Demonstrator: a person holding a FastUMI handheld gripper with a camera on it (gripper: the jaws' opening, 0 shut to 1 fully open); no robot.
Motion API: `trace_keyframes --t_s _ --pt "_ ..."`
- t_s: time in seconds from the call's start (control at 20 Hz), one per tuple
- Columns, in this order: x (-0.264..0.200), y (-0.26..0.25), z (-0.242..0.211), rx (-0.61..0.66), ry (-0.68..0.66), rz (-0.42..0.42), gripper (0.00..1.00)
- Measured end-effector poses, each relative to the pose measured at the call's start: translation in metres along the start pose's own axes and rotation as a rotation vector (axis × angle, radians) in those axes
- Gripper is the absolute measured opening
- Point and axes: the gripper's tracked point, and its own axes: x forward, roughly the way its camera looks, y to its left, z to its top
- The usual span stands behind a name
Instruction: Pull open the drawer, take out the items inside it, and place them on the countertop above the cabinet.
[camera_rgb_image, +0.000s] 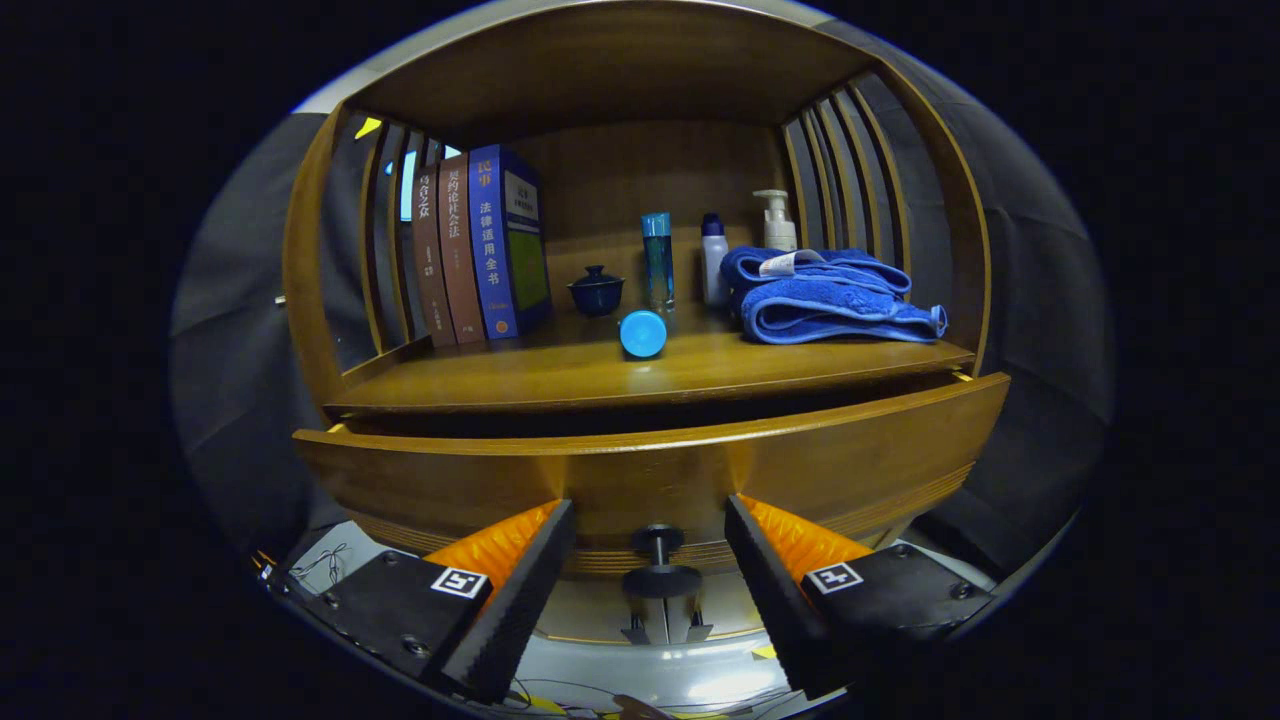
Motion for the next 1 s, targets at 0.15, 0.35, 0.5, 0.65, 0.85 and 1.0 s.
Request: trace_keyframes --t_s 0.15,0.35,0.5,0.65,0.85,1.0 --pt "0.011 0.001 0.004 -0.001 0.0 -0.001 1.0" --pt "0.021 0.004 0.004 -0.004 0.0 -0.001 1.0" --pt "0.022 0.003 0.004 -0.006 0.0 -0.004 1.0" --pt "0.023 0.003 0.003 -0.003 0.007 -0.004 1.0" --pt "0.023 0.003 0.0 0.002 0.046 0.0 1.0" --pt "0.017 0.003 0.0 0.005 0.061 0.004 1.0"
